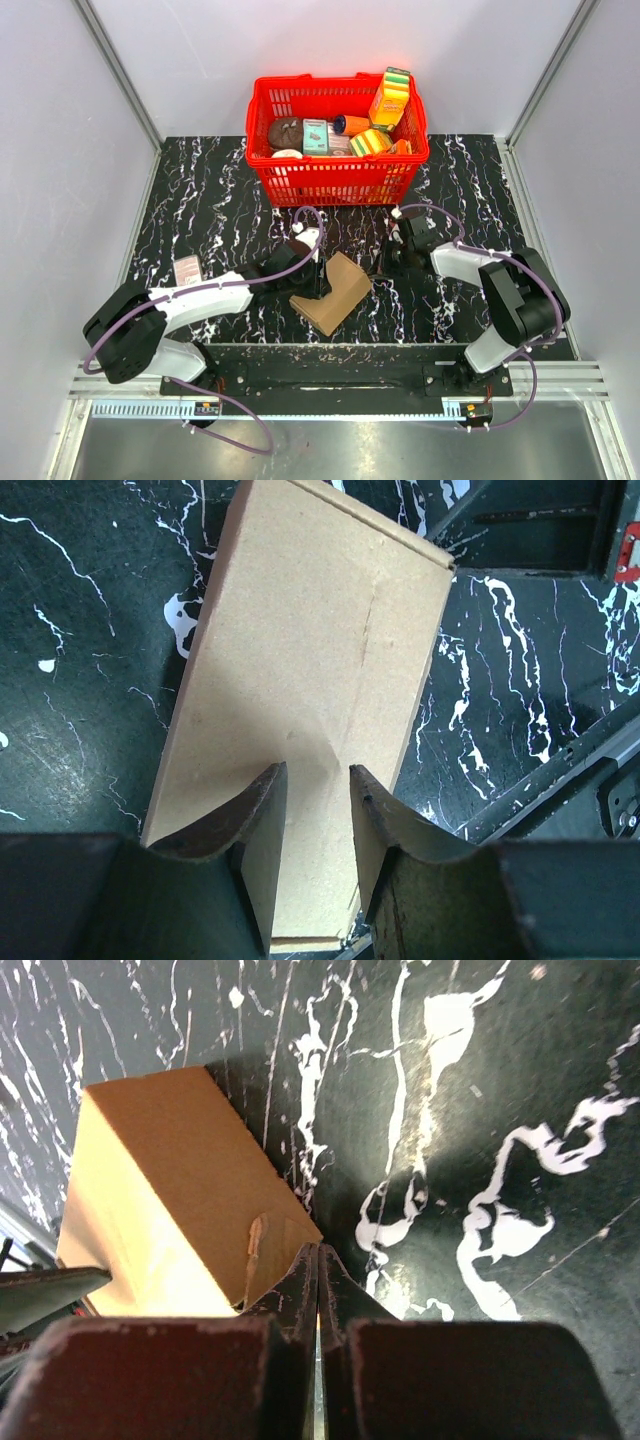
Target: Fold the paper box
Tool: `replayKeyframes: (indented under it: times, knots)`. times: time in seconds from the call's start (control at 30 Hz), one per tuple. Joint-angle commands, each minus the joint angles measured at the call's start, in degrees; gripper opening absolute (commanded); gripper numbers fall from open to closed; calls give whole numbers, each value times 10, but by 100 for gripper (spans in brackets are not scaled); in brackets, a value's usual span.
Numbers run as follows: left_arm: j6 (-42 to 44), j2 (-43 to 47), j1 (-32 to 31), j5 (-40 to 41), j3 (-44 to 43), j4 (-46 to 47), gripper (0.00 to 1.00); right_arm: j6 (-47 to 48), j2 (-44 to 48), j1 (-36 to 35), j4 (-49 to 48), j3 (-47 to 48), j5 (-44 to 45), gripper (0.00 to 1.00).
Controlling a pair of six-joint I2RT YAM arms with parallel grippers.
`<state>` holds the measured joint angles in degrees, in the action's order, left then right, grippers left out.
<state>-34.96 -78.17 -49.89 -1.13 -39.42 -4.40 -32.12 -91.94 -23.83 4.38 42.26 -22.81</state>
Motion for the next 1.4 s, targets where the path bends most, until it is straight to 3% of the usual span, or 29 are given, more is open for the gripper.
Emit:
replayKeyframes:
  times: [0.0, 0.5, 1.37]
  knots:
    - [5, -16, -3, -5, -13, -2, 36, 1, 39, -5, 7, -10, -70, 0]
    - [6, -29, -3, -9, -18, 0, 36, -30, 122, -10, 20, -75, -95, 0]
    - [4, -47, -5, -16, -35, -1, 35, -135, 192, -118, -36, -162, -51, 0]
